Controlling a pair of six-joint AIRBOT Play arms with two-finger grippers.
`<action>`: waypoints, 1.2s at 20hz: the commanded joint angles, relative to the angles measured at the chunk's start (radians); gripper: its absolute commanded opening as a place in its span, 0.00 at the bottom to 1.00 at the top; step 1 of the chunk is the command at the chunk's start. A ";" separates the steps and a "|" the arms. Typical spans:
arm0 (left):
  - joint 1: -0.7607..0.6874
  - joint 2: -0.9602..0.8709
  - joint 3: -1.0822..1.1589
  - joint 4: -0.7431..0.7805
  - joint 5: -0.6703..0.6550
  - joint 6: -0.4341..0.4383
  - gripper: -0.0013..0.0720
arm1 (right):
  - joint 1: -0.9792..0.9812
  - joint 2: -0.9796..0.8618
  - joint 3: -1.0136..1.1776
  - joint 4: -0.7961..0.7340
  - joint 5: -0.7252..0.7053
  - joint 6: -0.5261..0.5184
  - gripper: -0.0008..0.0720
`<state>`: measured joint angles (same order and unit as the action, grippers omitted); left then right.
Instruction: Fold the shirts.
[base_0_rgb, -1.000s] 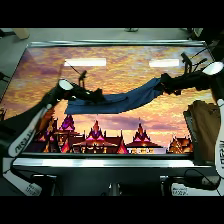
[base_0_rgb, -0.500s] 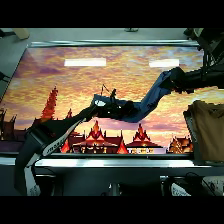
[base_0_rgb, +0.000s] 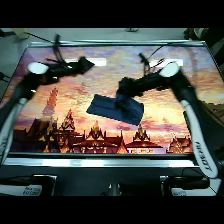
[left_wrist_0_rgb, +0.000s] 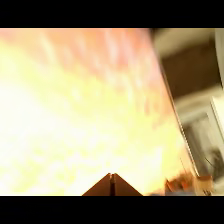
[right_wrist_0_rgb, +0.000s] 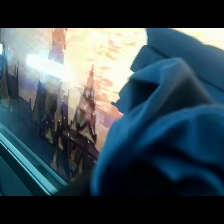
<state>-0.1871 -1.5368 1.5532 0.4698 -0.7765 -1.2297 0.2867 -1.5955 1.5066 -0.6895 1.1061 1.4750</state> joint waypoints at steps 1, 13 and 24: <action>0.157 0.216 0.001 0.096 -0.090 -0.012 0.05 | 0.148 -0.190 0.000 0.121 -0.230 -0.018 0.95; 0.200 0.354 -0.064 0.384 -0.281 -0.043 0.05 | -0.319 -0.053 -0.238 -0.359 0.211 0.176 0.88; 0.188 0.352 -0.077 0.419 -0.277 -0.064 0.05 | -0.345 -0.099 -0.222 0.256 0.004 -0.063 0.05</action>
<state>0.0017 -1.1839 1.4773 0.8654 -1.0554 -1.2915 0.0166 -1.6989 1.2068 -0.5957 1.0252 1.5059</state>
